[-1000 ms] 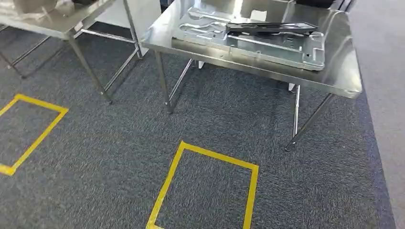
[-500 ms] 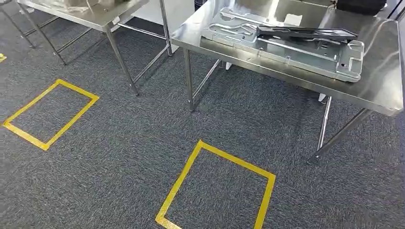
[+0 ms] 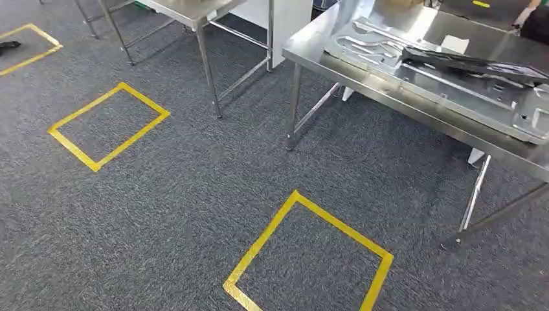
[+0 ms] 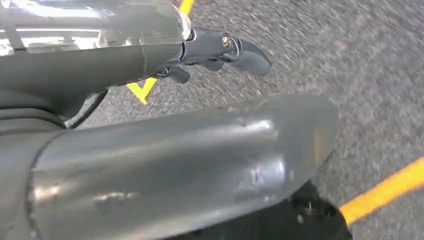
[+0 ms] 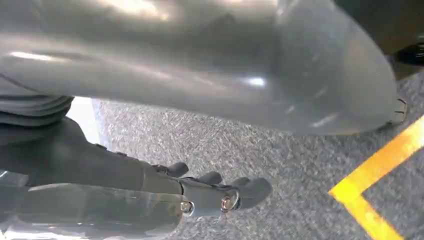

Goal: Take the parts from the cabinet and place them on the table.

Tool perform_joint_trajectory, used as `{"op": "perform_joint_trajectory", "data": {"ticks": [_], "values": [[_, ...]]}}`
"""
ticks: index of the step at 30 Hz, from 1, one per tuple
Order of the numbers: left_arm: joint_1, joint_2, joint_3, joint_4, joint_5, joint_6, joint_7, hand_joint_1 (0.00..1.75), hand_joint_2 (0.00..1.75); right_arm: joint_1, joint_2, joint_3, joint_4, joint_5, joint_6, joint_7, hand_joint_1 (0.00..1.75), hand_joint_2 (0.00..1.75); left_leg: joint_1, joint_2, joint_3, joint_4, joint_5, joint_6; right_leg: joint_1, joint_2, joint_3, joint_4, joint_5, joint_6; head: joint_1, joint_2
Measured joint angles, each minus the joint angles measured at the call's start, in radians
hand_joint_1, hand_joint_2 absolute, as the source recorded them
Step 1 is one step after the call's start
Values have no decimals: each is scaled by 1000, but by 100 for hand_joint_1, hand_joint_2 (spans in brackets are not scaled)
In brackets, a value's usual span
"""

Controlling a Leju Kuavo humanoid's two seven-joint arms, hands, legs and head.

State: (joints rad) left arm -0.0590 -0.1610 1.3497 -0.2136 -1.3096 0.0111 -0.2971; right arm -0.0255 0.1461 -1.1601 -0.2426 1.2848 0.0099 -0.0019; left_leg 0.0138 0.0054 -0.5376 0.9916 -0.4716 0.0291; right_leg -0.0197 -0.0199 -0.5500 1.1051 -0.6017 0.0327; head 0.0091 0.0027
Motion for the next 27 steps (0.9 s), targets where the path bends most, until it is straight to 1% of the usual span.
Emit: {"op": "perform_joint_trajectory", "data": {"ticks": [1, 2, 3, 4, 5, 6, 7, 8, 9, 10, 11, 12, 13, 14, 15, 16, 17, 18, 19, 20, 21, 22, 23, 24, 25, 26, 27], "values": [[-1, -2, 0, 0, 0, 0, 0, 0, 0, 2, 0, 0, 0, 0, 0, 0, 0, 0, -2, -11, -4, 0, 2, 3, 0, 12, -42, 88, -44, 1, 0, 0], [-1, -2, 0, 0, -1, 0, -1, 0, 0, 3, -1, 0, 1, 0, 2, 1, 0, 0, -5, -24, -7, 1, 3, 5, 0, 15, -80, 166, -73, 2, 0, 0], [0, -2, 0, 0, -2, 0, -2, 0, 0, 4, -2, 0, 2, 1, 4, 4, 0, 0, -6, -38, -8, 2, 3, 5, 0, 16, -100, 203, -74, 1, 0, 0], [2, -2, 0, 0, -3, -2, -3, 0, 0, 4, -2, 0, 2, 3, 7, 7, 0, 0, -6, -52, -8, 3, 3, 5, 0, 17, -95, 191, -50, -1, 0, 0], [2, -2, 0, 0, -3, -2, -3, 0, 0, 4, -2, 0, 2, 4, 9, 10, 0, 0, -6, -68, -7, 6, 3, 4, 0, 19, -69, 133, -6, -3, 0, 0], [2, -3, 0, 0, -3, -2, -3, 0, 0, 5, -2, 0, 2, 5, 11, 11, 0, 0, -6, -85, -5, 9, 2, 3, 0, 28, -27, 43, 47, -7, 1, 0], [1, -4, 0, 0, -3, -2, -3, 0, 0, 7, -2, 0, 2, 5, 12, 11, 0, 0, -6, -98, -5, 12, 1, 1, -1, 55, 12, -44, 90, -12, 0, 0], [0, -7, 0, 0, -3, -2, -5, 0, 0, 9, -6, 0, 3, 6, 13, 13, 0, 0, -7, -107, -11, 15, 1, -4, -1, 109, 29, -82, 81, -19, -1, 0], [-2, -7, 0, 0, -3, -2, -5, 0, 0, 9, -6, 0, 3, 6, 13, 13, 0, 0, -9, -121, -17, 23, 0, -11, -2, 106, 29, -98, 83, -18, -1, 0], [-2, -7, 0, 0, -3, -2, -6, 0, 0, 7, -6, 0, 4, 6, 12, 13, 0, 0, -5, -128, -22, 21, 3, -20, 2, 96, 27, -95, 83, -19, 0, 0], [2, -8, 0, 0, -3, -2, -6, 0, 0, 5, -6, 0, 4, 6, 12, 13, 0, 0, -1, -142, -23, 16, 7, -28, 5, 87, 28, -93, 83, -25, 0, 0], [4, -7, 0, 0, -3, -3, -6, 0, 0, 3, -6, 0, 4, 6, 11, 13, 0, 0, -3, -154, -29, 13, 10, -35, 4, 74, 30, -98, 86, -31, 0, 0], [5, -6, 0, -2, -3, -2, -6, 0, 0, 2, -5, 0, 5, 7, 11, 13, 0, 0, -3, -149, -28, 20, 4, -38, -10, 56, 35, -110, 93, -40, 0, 0], [4, -7, 0, -1, -3, -2, -8, 0, 0, 4, -6, 0, 5, 8, 11, 15, 0, 0, -9, -91, -38, 46, -16, -42, -7, 46, 39, -116, 93, -45, -5, 0], [2, -6, 0, -2, -3, -2, -7, 0, 0, 7, -6, 0, 5, 10, 11, 15, 0, 0, -7, -49, -69, 108, -55, -45, -4, 28, 40, -116, 93, -51, -16, 0], [0, -6, 0, -2, -3, -2, -7, 0, 0, 10, -6, 0, 5, 11, 12, 15, 0, 0, -4, -28, -109, 194, -98, -50, 0, 10, 40, -115, 91, -54, -17, 0], [-1, -6, 0, -1, -3, -3, -8, 0, 0, 12, -6, 0, 6, 12, 13, 16, 0, 0, -2, -20, -148, 276, -132, -53, 3, -8, 39, -114, 90, -56, -17, 0], [-1, -6, 0, -2, -3, -3, -8, 0, 0, 12, -6, 0, 6, 12, 14, 16, 0, 0, -1, -17, -170, 325, -143, -57, 4, -23, 38, -113, 88, -56, -17, 0], [1, -6, 0, -1, -3, -4, -8, 0, 0, 11, -6, 0, 7, 12, 14, 19, 0, 0, 1, -13, -169, 326, -130, -59, 4, -37, 39, -112, 86, -56, -17, 0], [4, -6, 0, -2, -3, -4, -7, 0, 0, 10, -6, 0, 7, 12, 14, 19, 0, 0, 2, -10, -143, 278, -97, -59, 4, -50, 41, -110, 84, -54, -18, 0], [5, -6, 0, -2, -3, -4, -7, 0, 0, 9, -6, 0, 7, 13, 15, 19, 0, 0, 3, -1, -92, 185, -50, -58, 4, -62, 44, -109, 81, -52, -18, 0], [4, -6, 0, -2, -3, -4, -7, 0, 0, 8, -6, 0, 7, 13, 15, 19, 0, 0, 3, 20, -38, 88, -11, -54, 4, -73, 48, -109, 78, -48, -18, 0], [2, -6, 0, -2, -3, -4, -8, 0, 0, 8, -6, 0, 7, 13, 15, 19, 0, 0, -3, 80, -4, 15, -13, -46, 8, -83, 54, -108, 75, -43, -18, 0], [-1, -6, 0, -2, -3, -4, -8, 0, 0, 9, -6, 0, 7, 13, 14, 19, 0, 0, -9, 74, -3, 16, -9, -39, 12, -91, 54, -108, 72, -37, -15, 0], [-1, -6, 0, -2, -3, -4, -8, 0, 0, 7, -6, 0, 7, 13, 13, 19, 0, 0, -11, 62, -5, 19, -8, -34, 12, -96, 56, -108, 72, -32, -15, 0], [0, -6, 0, -2, -3, -4, -8, 0, 0, 4, -6, 0, 7, 13, 13, 19, 0, 0, -12, 54, -12, 20, -9, -32, 12, -106, 59, -109, 72, -28, -14, 0], [3, -6, 0, -2, -3, -4, -8, 0, 0, 1, -6, 0, 7, 13, 13, 19, 0, 0, -13, 43, -14, 17, -8, -26, 11, -115, 63, -113, 73, -22, -15, 0]]}}
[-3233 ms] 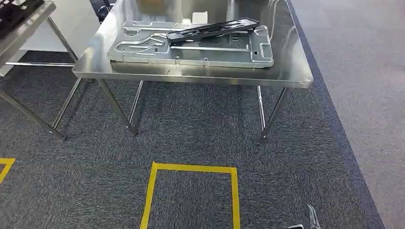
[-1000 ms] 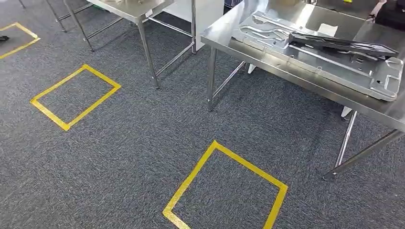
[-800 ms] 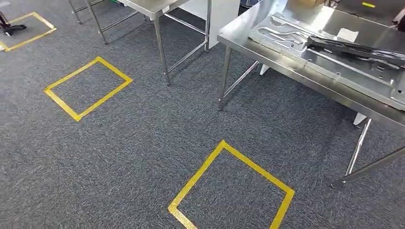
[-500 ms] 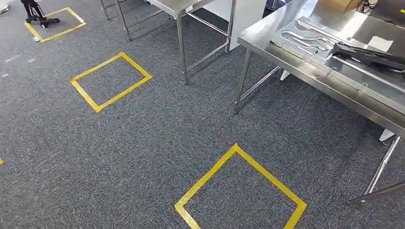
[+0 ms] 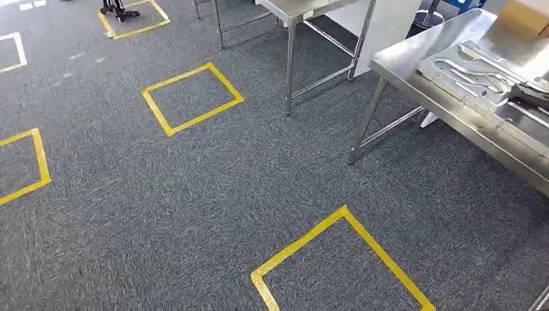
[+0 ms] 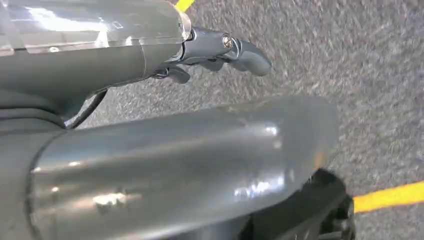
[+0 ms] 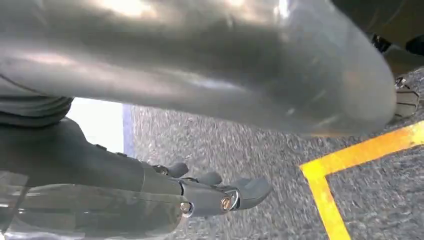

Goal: Take the parts from the cabinet and place them on the table.

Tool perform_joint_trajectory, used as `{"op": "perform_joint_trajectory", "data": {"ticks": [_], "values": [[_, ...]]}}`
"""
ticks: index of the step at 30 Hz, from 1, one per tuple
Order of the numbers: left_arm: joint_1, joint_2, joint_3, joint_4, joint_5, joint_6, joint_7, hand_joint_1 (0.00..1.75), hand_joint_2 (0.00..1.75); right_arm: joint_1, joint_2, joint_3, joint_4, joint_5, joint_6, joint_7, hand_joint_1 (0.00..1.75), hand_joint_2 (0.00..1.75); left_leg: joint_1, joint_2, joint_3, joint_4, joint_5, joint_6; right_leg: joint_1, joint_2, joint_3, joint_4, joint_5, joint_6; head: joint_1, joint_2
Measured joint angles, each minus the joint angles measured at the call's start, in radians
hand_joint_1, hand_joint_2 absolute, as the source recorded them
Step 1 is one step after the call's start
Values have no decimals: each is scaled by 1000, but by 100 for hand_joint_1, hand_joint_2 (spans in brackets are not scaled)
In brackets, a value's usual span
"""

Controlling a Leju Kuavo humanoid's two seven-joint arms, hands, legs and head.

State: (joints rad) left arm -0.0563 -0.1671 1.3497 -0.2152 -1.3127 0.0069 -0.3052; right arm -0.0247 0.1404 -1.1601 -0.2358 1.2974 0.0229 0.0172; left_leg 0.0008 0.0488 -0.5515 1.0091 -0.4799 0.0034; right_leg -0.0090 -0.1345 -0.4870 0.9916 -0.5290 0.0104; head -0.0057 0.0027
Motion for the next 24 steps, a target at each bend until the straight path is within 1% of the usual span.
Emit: {"op": "perform_joint_trajectory", "data": {"ticks": [1, 2, 3, 4, 5, 6, 7, 8, 9, 10, 11, 12, 13, 14, 15, 16, 17, 18, 19, 20, 21, 22, 23, 24], "values": [[0, 0, 0, 0, 0, 0, 0, 0, 0, -4, 0, 0, 0, 0, 0, 0, 0, 0, 6, -14, 9, -14, 9, 11, 3, -11, 5, -3, -4, 8, 0, 0], [0, -1, 0, 0, 0, 0, 0, 0, 0, -1, 0, 0, 0, 0, 0, 0, 0, 0, 10, -25, 14, -22, 16, 16, -5, 40, 2, 17, -24, 13, 4, 0], [-1, 0, 0, 0, 0, 0, 0, 0, 0, 2, 0, 0, 0, 0, 0, 0, 0, 0, 11, -34, 11, -24, 21, 23, -6, 87, -24, 70, -63, 12, 10, 0], [-3, 0, 0, -1, 0, 0, 0, 0, 0, 3, 0, 0, 0, 0, 0, 1, 0, 0, 11, -45, 7, -23, 23, 26, -7, 114, -62, 147, -106, 12, 12, 0], [-3, -1, 0, -1, 0, -1, 0, 0, 0, 5, 0, 0, 0, 0, 1, 1, 0, 0, 9, -58, 4, -23, 24, 28, -6, 126, -104, 233, -141, 13, 11, 0], [-3, -1, 0, -1, 0, -1, 0, 0, 0, 6, 0, 0, 0, 0, 1, 2, 0, 0, 8, -72, 2, -22, 24, 28, -6, 130, -139, 297, -158, 14, 11, 0], [-2, -1, 0, -1, 0, -1, 0, 0, 0, 7, 0, 0, 0, 0, 4, 3, 0, 0, 8, -88, 2, -21, 25, 28, -6, 131, -151, 314, -146, 14, 11, 0], [-1, -1, 0, -1, 0, -1, 2, 0, 0, 7, 0, 0, 0, 1, 5, 3, 0, 0, 8, -104, 4, -19, 24, 28, -7, 133, -141, 281, -109, 14, 11, 0], [-1, -1, 0, -1, 0, -1, 3, 0, 0, 7, 0, 0, 0, 2, 5, 3, 0, 0, 8, -120, 5, -16, 23, 26, -8, 137, -114, 213, -59, 12, 11, 0], [-1, -1, 0, -1, 1, -1, 3, 0, 0, 8, 0, 0, 0, 2, 6, 3, 0, 0, 8, -134, 6, -12, 22, 23, -10, 151, -78, 126, -10, 9, 11, 0], [-2, -1, 0, -1, 1, -1, 3, 0, 0, 11, 0, 0, 0, 3, 5, 3, 0, 0, 9, -147, 2, -8, 20, 20, -14, 197, -45, 44, 24, 6, 13, 0], [-5, -1, 0, -1, 1, -1, 3, 0, 0, 12, 0, 0, 0, 3, 6, 3, 0, 0, 2, -156, -3, 2, 16, 11, -14, 227, -40, 22, 10, 4, 13, 0], [-5, -1, 0, -1, 1, -1, 2, 0, 0, 11, 0, 0, 0, 5, 9, 2, 0, 0, 4, -167, -9, 1, 20, 4, -13, 211, -43, 25, 13, 1, 13, 0], [-3, -1, 0, -1, 1, -1, 2, 0, 0, 8, 0, 0, 0, 6, 14, 0, 0, 0, 5, -176, -12, -2, 21, -2, -8, 205, -43, 27, 12, -2, 11, 0], [-1, 0, 0, -1, 1, -1, 2, 0, 0, 7, 0, 0, 0, 6, 19, 0, 0, 0, 9, -186, -15, -5, 24, -9, -5, 197, -42, 27, 13, -8, 12, 0], [1, 0, 0, -1, 1, -1, 2, 0, 0, 6, 0, 0, 0, 6, 23, -4, 0, 0, 8, -195, -17, -3, 23, -17, -14, 183, -38, 16, 18, -17, 12, 0], [1, 1, 0, -1, 0, -1, 2, 0, 0, 7, 0, 0, 0, 9, 23, -6, 0, 0, 8, -141, -19, 14, 12, -16, -14, 165, -34, 11, 22, -24, 13, 0], [0, 1, 0, -1, 0, -1, 2, 0, 0, 9, 0, 0, 0, 10, 24, -8, 0, 0, 4, -90, -40, 58, -21, -18, -12, 153, -35, 10, 21, -33, 7, 0], [-3, 1, 0, -1, 0, -1, 2, 0, 0, 12, 0, 0, 0, 11, 24, -9, 0, 0, 7, -69, -74, 128, -63, -21, -9, 136, -35, 10, 19, -38, 2, 0], [-6, 1, 0, -1, 0, -1, 2, 0, 0, 15, 0, -1, 0, 12, 26, -9, 0, 0, 10, -63, -110, 208, -101, -26, -6, 119, -34, 10, 19, -39, 2, 0], [-7, 1, 0, -1, 0, -1, 2, 0, 0, 16, 0, -1, 0, 13, 28, -9, 0, 0, 12, -61, -140, 272, -124, -29, -4, 102, -35, 10, 17, -40, 3, 0], [-6, 1, 0, -1, 0, -1, 2, 0, 0, 16, -1, -1, 0, 15, 29, -10, 0, 0, 14, -59, -151, 299, -127, -32, -4, 87, -35, 11, 16, -40, 2, 0], [-4, 0, 0, -1, 0, -1, 2, 0, 0, 16, -1, -1, 0, 19, 30, -10, 0, 0, 16, -56, -141, 284, -109, -34, -3, 74, -34, 11, 15, -39, 3, 0], [-3, 0, 0, -1, -1, -1, 1, 0, 0, 14, 0, -1, 0, 20, 32, -11, 0, 0, 17, -51, -110, 225, -74, -34, -3, 60, -33, 11, 13, -37, 2, 0]]}}
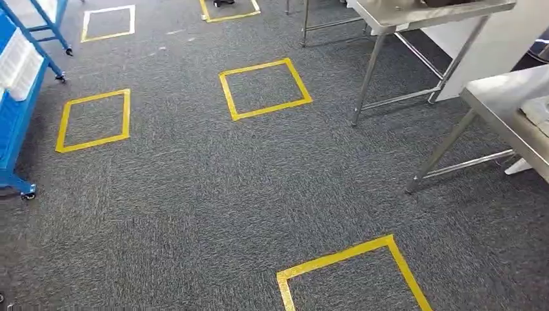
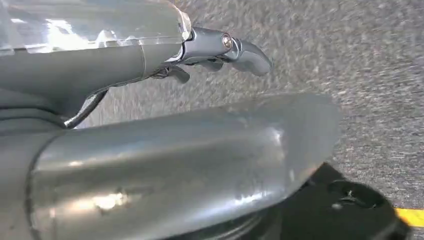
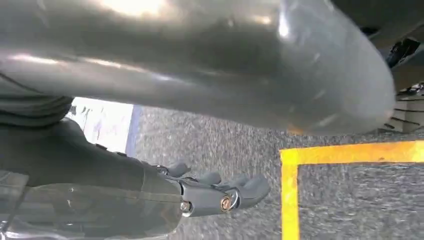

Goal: Take the parts from the cabinet and place them on the table.

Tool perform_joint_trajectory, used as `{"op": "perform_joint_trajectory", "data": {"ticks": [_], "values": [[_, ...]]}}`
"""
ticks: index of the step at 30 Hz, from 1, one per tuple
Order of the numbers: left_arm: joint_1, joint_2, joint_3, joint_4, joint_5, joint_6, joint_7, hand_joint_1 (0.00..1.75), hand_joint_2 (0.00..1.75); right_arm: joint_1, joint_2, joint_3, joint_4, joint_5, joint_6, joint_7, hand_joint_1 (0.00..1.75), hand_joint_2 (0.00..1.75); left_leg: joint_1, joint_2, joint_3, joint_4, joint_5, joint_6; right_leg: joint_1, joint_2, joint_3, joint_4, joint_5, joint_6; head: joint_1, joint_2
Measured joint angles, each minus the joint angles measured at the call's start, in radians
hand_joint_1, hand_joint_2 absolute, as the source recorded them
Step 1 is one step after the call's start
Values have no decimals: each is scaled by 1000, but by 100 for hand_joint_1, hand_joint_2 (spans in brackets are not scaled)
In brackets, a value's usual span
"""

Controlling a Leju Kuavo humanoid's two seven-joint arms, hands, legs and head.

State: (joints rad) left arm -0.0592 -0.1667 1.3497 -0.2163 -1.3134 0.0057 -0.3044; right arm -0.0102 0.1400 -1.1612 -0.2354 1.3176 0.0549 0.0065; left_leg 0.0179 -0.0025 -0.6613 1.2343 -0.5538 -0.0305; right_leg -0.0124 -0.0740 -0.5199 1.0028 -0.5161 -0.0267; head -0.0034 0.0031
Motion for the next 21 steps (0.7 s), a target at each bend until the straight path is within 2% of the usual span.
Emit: {"op": "perform_joint_trajectory", "data": {"ticks": [1, 2, 3, 4, 6, 7, 8, 9, 10, 11, 12, 13, 14, 15, 16, 17, 18, 19, 21], "values": [[0, 0, 0, 0, -1, 0, -1, 0, 0, -1, 0, 0, 0, 1, 0, -1, 0, 0, 0, 11, 49, -89, 42, 1, 0, -12, 3, 0, -2, 3, 0, 0], [-1, 0, 0, 0, -3, 0, -2, 0, 0, -2, 0, 0, 0, 2, 1, -3, 0, 0, 0, 42, 101, -181, 76, 6, 0, -23, 9, 1, -5, 7, 0, 0], [-4, 0, 0, 0, -6, -1, -2, 0, 0, -1, 0, 0, 0, 3, 3, -4, 0, 0, -9, 80, 119, -224, 70, 11, 8, -33, 10, 3, -10, 14, 0, 0], [-5, 0, 0, 0, -6, -2, -3, 0, 0, -2, 0, 0, 0, 3, 4, -6, 0, 0, -10, 63, 117, -225, 76, 18, 8, -41, 14, 3, -11, 21, 3, 0], [-2, 1, 0, 0, -7, -2, -3, 0, 0, -8, 0, 0, 0, 7, 5, -8, 0, 0, -14, 45, 111, -221, 73, 25, 5, -56, 18, 0, -11, 31, 5, 0], [-1, 2, 0, 0, -7, -2, -3, 0, 0, -12, 0, 0, 0, 10, 5, -8, 0, 0, -14, 34, 111, -229, 78, 32, 8, -66, 23, -2, -12, 38, 4, 0], [-1, 2, 0, 0, -8, -2, -3, 0, 0, -13, -1, 0, 0, 11, 5, -8, 0, 0, -4, 23, 124, -241, 89, 41, -1, -49, 23, 8, -23, 44, 4, 0], [-1, 3, 0, 0, -9, -2, -3, 0, 0, -11, -2, 0, 0, 14, 4, -9, 0, 0, -5, 15, 123, -245, 94, 49, -1, 11, 9, 40, -49, 47, 9, 0], [-2, 3, 0, 0, -9, -2, -3, 0, 0, -10, -2, 0, 0, 16, 4, -9, 0, 0, -6, 8, 120, -245, 96, 52, -3, 48, -23, 105, -90, 47, 11, 0], [-4, 3, -1, 0, -9, -2, -3, 0, 0, -9, -2, 0, 0, 17, 4, -9, 0, 0, -6, -4, 116, -245, 97, 54, -2, 65, -65, 192, -132, 49, 11, 0], [-5, 3, -1, 0, -10, -2, -3, 0, 0, -7, -2, 0, 0, 17, 4, -9, 0, 0, -8, -16, 115, -245, 97, 54, -2, 70, -104, 268, -161, 50, 12, 0], [-4, 3, -1, 0, -10, -2, -3, 0, 0, -7, -2, 0, 0, 17, 4, -8, 0, 0, -9, -32, 115, -245, 97, 54, -2, 72, -133, 316, -165, 51, 11, 0], [-3, 3, -1, 0, -10, -3, -2, 0, 0, -6, -2, 0, 0, 17, 4, -8, 0, 0, -9, -47, 117, -245, 97, 54, -2, 73, -134, 307, -140, 51, 11, 0], [-3, 3, -1, 0, -10, -3, -2, 0, 0, -6, -2, 0, 0, 17, 4, -8, 0, 0, -8, -59, 118, -244, 97, 54, -3, 74, -123, 274, -109, 51, 12, 0], [-3, 3, -1, 0, -10, -3, -2, 0, 0, -6, -2, 0, 0, 18, 4, -8, 0, 0, -8, -77, 121, -242, 96, 52, -5, 79, -85, 183, -48, 49, 11, 0], [-4, 3, -1, 0, -10, -3, -2, 0, 0, -5, -2, 0, 0, 18, 4, -8, 0, 0, -7, -93, 121, -239, 94, 49, -7, 103, -44, 83, 5, 44, 12, 0], [-4, 3, -1, 0, -10, -3, -3, 0, 0, -2, -5, 0, 0, 19, 4, -8, 0, 0, -5, -101, 117, -236, 93, 46, -9, 159, -24, 28, 15, 38, 13, 0], [-7, 3, -1, 0, -10, -3, -2, 0, 0, -3, -5, -1, 0, 20, 4, -8, 0, 0, -12, -114, 110, -225, 89, 37, -10, 165, -19, 8, 9, 37, 11, 0], [-4, 3, -1, 0, -9, -1, -1, 0, 0, -6, -6, -1, 0, 21, 3, -8, 0, 0, -4, -133, 103, -232, 95, 23, -3, 144, -20, 16, 8, 30, 13, 0]]}}
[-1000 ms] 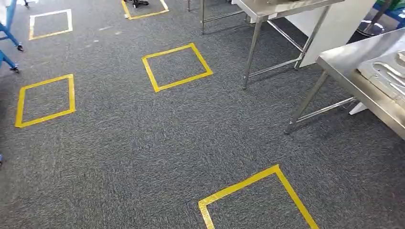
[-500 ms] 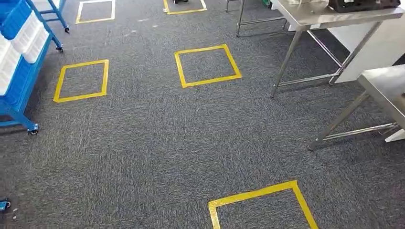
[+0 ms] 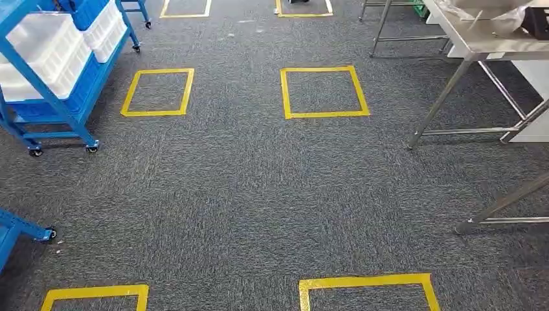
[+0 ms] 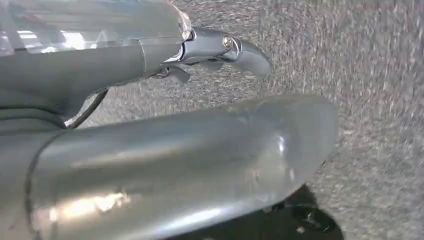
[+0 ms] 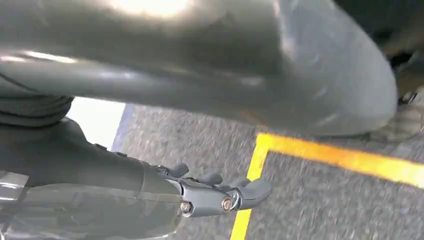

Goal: Take the parts from the cabinet and place them on the table.

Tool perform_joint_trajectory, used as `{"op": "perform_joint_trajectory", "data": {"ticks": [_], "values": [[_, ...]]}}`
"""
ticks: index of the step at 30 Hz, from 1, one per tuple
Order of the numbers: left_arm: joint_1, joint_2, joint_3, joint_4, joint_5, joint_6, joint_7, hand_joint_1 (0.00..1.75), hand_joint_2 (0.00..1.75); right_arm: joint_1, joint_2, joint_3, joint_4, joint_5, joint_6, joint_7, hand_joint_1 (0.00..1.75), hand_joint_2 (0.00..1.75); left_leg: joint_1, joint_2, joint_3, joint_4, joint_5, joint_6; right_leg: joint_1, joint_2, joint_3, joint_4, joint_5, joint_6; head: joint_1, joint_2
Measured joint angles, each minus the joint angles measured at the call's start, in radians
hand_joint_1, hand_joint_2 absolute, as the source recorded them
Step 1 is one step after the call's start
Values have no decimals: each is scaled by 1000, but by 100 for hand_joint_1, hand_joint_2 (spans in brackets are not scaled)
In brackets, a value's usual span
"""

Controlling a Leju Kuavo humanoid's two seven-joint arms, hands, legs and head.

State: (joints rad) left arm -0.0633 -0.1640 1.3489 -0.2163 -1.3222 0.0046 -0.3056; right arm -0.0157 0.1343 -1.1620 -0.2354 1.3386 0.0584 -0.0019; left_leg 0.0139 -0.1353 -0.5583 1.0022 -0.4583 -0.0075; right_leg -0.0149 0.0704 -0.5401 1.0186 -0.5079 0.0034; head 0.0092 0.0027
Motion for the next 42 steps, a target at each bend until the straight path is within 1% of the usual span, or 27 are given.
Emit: {"op": "perform_joint_trajectory", "data": {"ticks": [1, 2, 3, 4, 6, 8, 9, 11, 12, 14, 17, 19, 20, 22, 23, 24, 26, 27, 28, 32, 33, 34, 35, 37, 38, 40, 42], "values": [[3, 0, 0, 0, 0, 1, 0, 0, 0, -2, 0, 0, 0, 0, 0, 0, 0, 0, 4, -13, -3, -4, 3, -7, 2, -12, 2, -3, 2, -5, -1, 0], [3, 2, 0, 0, 0, 1, 1, 0, 0, -2, 0, 0, 0, 0, 0, 0, 0, 0, 0, -4, -3, 2, -2, -11, -11, -27, 8, -19, 10, -17, -2, 0], [3, 2, 0, 0, 0, 1, 2, 0, 0, -1, 0, 0, 0, 1, 0, 0, 0, 0, -3, 58, -10, 23, -16, -11, -7, -41, 15, -26, 11, -23, -2, 0], [2, 2, 0, 0, 1, 2, 3, 0, 0, 1, 0, 0, 0, 2, 0, 0, 0, 0, -4, 100, -40, 82, -54, -12, -4, -57, 17, -28, 10, -31, -11, 0], [-2, 2, 0, 0, 1, 2, 3, 0, 0, 5, 0, 0, 0, 3, 0, 0, 0, 0, 1, 120, -122, 246, -128, -19, 2, -92, 17, -28, 7, -35, -14, 0], [0, 1, 0, 0, 2, 2, 3, 0, 0, 5, 0, -1, 0, 3, 0, 0, 0, 0, 8, 124, -155, 312, -134, -27, 3, -121, 17, -27, 4, -33, -14, 0], [3, 1, 0, 0, 2, 2, 3, 0, 0, 4, 0, -1, 0, 3, 0, 0, 0, 0, 12, 128, -137, 277, -105, -30, 3, -134, 20, -26, 1, -31, -14, 0], [3, 2, 0, 0, 2, 2, 3, 0, 0, 3, 0, -1, 0, 5, 0, 0, 0, 0, 21, 155, -42, 100, -18, -35, 0, -158, 28, -21, -8, -20, -14, 0], [1, 2, 0, 0, 3, 2, 3, 0, 0, 3, 0, -1, 0, 5, 0, 0, 0, 0, 22, 204, -4, 17, -7, -38, 1, -168, 32, -16, -14, -12, -15, 0], [-2, 1, 0, 0, 3, 2, 3, 0, 0, 3, -2, -2, 0, 6, 0, 0, 0, 0, 12, 187, -2, 21, -8, -17, 9, -180, 34, -14, -20, 3, -8, 0], [3, 5, 0, 0, 3, 2, 3, 0, 0, -11, -2, -2, 0, 6, 0, 0, 0, 0, 7, 159, -6, 14, -4, 4, -1, -200, 43, -20, -21, 20, -8, 0], [2, 6, 0, -1, 3, 2, 3, 0, 0, -7, -2, -2, 0, 9, -2, 0, 0, 0, 7, 142, -4, 8, 2, 18, -8, -111, 18, 45, -76, 25, -2, 0], [0, 7, 0, -1, 3, 2, 3, 0, 0, -6, -2, -2, 0, 11, -2, 0, 0, 0, 5, 132, -7, 8, 3, 22, -6, -89, -20, 121, -115, 23, 0, 0], [-1, 7, 0, -1, 3, 2, 3, 0, 0, -2, -2, -2, 0, 13, -2, 0, 0, 0, -4, 106, -9, 8, 3, 29, -2, -78, -101, 273, -169, 17, 0, 0], [0, 7, 0, -1, 3, 1, 3, 0, 0, -1, -2, -2, 0, 14, -2, 0, 0, 0, -9, 90, -8, 9, 3, 30, 2, -76, -124, 304, -163, 10, 0, 0], [0, 7, 0, -1, 3, 1, 3, 0, 0, -1, -2, -2, 0, 15, -2, 0, 0, 0, -13, 75, -5, 9, 3, 31, 7, -73, -121, 281, -130, 1, 0, 0], [1, 6, 0, -1, 3, 1, 3, 0, 0, -1, -2, -2, 0, 15, -4, 0, 0, 0, -16, 44, 1, 9, 2, 32, 24, -50, -59, 123, -23, -23, 0, 0], [0, 6, 0, 0, 3, 1, 3, 0, 0, 1, -3, -3, 0, 15, -5, 0, 0, 0, -16, 31, 2, 8, 2, 32, 32, -14, -20, 27, 25, -34, 0, 0], [-1, 3, 0, 0, 3, 1, 3, 0, 0, 2, -8, -3, 0, 15, -6, 1, 0, 0, -17, 23, 0, 9, 2, 31, 34, 26, -10, 1, 15, -43, -3, 0], [5, 3, 1, -1, 4, 0, 3, 0, 0, -8, -8, -3, 0, 15, -8, 0, 0, 0, -16, -20, -9, -1, 9, 13, 33, -25, -1, -24, 26, -49, 8, 0], [4, 5, 1, -1, 5, 1, 3, 0, 0, -8, -5, -3, 0, 15, -8, 0, 0, 0, -19, -2, -5, 10, 0, 14, 22, -44, 9, -42, 34, -49, 7, 0], [3, 5, 1, -1, 5, 1, 3, 0, 0, -3, -5, -3, 0, 16, -10, 0, 0, 0, -26, 56, -21, 42, -28, 9, 23, -54, 16, -54, 35, -53, 6, 0], [1, 5, 1, -1, 5, 1, 3, 0, 0, 0, -5, -4, 0, 17, -10, 0, 0, 0, -23, 93, -54, 110, -70, 2, 24, -72, 19, -56, 36, -56, -1, 0], [-1, 6, 1, -1, 5, 1, 3, 0, 0, 3, -5, -4, 0, 18, -10, 0, 0, 0, -12, 120, -129, 263, -137, -11, 25, -104, 19, -53, 30, -57, -1, 0], [0, 6, 1, -1, 5, 1, 3, 0, 0, 3, -5, -4, 0, 18, -9, 0, 0, 0, -7, 123, -148, 301, -142, -17, 23, -120, 19, -51, 27, -55, -2, 0], [3, 6, 1, -1, 5, 1, 3, 0, 0, 2, -4, -4, 0, 18, -7, 0, 0, 0, 4, 133, -113, 234, -87, -30, 17, -144, 21, -45, 20, -47, -2, 0], [3, 8, 1, -1, 5, 1, 3, 0, 0, 1, -3, -4, 0, 22, -6, 0, 0, 0, 10, 176, -13, 48, -2, -39, 10, -169, 27, -30, 6, -35, -2, 0]]}}
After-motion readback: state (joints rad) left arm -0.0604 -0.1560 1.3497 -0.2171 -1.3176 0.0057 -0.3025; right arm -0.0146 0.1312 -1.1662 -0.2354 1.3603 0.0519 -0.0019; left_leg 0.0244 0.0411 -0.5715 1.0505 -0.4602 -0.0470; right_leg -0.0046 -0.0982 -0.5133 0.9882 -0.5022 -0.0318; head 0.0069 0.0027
